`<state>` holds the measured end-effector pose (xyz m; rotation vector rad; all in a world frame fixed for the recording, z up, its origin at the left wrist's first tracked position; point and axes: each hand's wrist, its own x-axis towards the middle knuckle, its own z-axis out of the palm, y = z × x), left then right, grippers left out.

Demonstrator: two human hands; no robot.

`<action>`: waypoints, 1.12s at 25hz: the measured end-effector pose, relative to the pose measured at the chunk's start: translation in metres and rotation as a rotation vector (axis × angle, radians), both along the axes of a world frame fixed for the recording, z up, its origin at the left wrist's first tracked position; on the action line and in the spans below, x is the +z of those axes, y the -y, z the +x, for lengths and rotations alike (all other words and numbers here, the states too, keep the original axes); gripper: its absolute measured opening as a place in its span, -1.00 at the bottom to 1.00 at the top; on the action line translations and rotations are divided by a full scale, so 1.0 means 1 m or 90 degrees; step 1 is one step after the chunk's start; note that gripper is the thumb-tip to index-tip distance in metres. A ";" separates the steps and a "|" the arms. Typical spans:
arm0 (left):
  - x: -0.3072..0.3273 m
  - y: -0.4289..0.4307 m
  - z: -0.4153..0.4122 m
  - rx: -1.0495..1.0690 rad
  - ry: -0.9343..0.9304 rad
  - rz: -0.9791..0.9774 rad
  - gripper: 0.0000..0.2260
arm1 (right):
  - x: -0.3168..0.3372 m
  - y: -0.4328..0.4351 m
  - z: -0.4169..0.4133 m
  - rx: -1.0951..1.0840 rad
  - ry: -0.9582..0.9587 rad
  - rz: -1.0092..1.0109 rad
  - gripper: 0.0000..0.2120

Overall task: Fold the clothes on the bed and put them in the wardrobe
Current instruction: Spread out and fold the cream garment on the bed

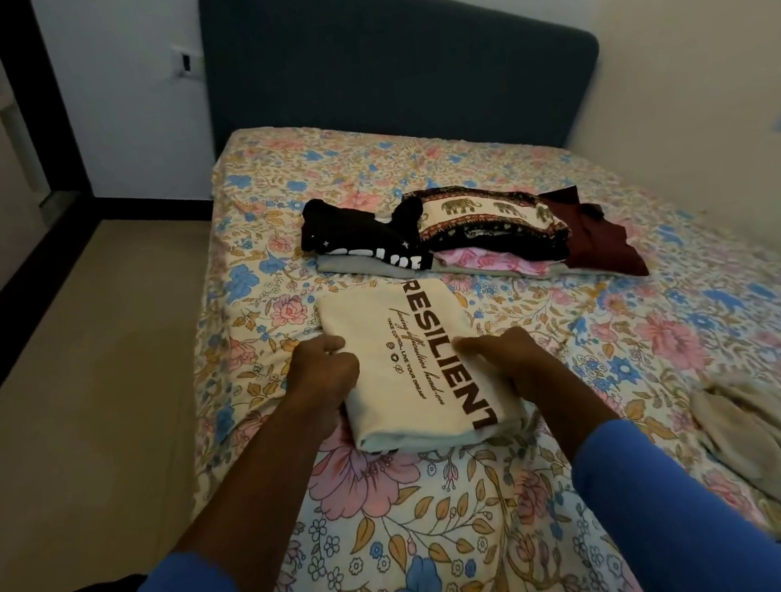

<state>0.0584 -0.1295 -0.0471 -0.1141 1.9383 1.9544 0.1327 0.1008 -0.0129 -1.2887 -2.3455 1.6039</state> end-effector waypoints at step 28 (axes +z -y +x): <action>-0.004 -0.023 -0.003 -0.065 -0.247 -0.374 -0.28 | -0.012 0.032 0.073 0.296 -0.016 0.640 -0.47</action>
